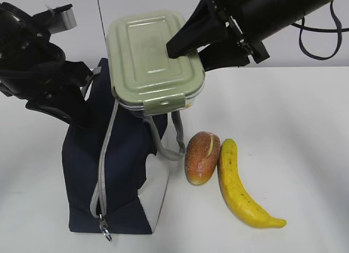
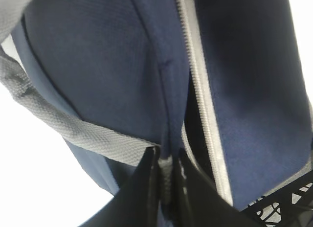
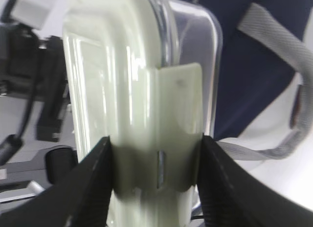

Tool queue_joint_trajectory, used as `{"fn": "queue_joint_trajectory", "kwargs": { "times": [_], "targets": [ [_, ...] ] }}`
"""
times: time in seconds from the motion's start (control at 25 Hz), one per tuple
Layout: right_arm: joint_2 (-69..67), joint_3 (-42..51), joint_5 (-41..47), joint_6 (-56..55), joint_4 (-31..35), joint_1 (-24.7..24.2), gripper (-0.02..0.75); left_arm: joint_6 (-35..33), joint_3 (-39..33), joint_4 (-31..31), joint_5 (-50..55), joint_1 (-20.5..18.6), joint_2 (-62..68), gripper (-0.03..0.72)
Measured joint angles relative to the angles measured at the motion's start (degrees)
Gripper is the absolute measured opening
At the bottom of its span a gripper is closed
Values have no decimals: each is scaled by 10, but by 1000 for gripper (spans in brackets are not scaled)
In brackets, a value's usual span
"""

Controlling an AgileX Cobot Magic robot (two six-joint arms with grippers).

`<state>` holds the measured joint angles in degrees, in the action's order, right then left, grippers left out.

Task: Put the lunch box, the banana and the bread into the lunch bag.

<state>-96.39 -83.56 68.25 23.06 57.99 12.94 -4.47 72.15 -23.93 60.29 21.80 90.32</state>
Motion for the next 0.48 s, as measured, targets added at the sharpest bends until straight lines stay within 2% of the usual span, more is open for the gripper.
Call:
{"fn": "queue_joint_trajectory", "kwargs": {
  "times": [0.28,0.48],
  "targets": [
    [0,0,-72,-11,-14,0,371,0,0,-10,0,0,0,20],
    [0,0,-101,-13,17,0,371,0,0,-15,0,0,0,20]
  ]
}}
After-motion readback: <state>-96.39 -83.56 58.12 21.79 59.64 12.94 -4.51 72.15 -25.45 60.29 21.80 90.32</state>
